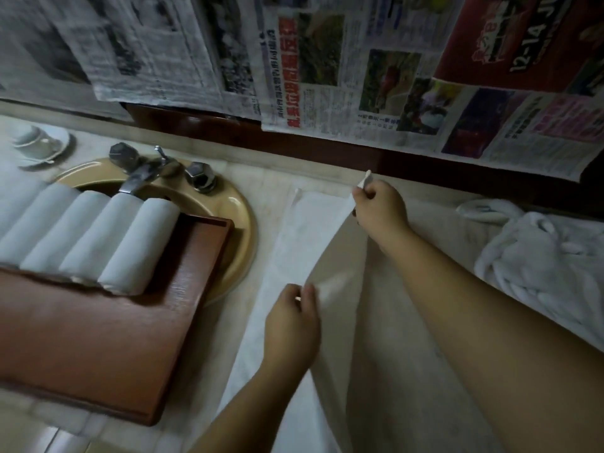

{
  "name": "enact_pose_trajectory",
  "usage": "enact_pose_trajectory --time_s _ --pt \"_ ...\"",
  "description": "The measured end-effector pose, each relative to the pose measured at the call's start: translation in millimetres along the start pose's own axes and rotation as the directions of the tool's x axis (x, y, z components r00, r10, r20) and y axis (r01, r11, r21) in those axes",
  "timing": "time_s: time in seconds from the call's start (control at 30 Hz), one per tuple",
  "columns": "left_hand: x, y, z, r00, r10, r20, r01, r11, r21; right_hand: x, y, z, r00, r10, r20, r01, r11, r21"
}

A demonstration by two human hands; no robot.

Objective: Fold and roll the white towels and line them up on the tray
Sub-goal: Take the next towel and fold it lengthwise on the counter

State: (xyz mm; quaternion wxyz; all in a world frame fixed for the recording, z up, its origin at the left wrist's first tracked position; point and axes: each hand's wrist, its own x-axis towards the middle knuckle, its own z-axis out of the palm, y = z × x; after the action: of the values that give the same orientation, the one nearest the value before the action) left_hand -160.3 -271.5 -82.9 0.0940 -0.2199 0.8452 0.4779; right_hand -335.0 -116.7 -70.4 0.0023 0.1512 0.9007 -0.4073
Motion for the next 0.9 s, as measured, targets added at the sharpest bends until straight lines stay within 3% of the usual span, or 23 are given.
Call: enact_pose_trajectory --time_s 0.07,0.17,0.27,0.63,0.9 --pt "17 -15 -17 0.995 -0.095 0.002 0.095 0.995 -0.008 -4 -11 25 0.981 -0.058 0.183 0.078 0.992 -0.101" --pt "27 -39 -29 0.962 -0.220 0.163 0.206 0.974 0.098 -16 2 63 0.859 -0.005 0.513 0.247 0.881 -0.404" --pt "18 -51 -31 0.951 -0.192 0.242 0.156 0.975 0.159 -23 9 82 0.866 0.018 0.501 0.311 0.763 -0.566" --pt "-50 -90 -52 0.825 -0.312 0.471 0.399 0.912 -0.096 -18 11 102 0.862 0.090 0.499 0.293 0.715 -0.635" --pt "-129 -101 -132 0.905 -0.104 0.412 0.115 0.993 -0.002 -10 15 104 0.861 0.071 0.504 0.334 0.668 -0.665"
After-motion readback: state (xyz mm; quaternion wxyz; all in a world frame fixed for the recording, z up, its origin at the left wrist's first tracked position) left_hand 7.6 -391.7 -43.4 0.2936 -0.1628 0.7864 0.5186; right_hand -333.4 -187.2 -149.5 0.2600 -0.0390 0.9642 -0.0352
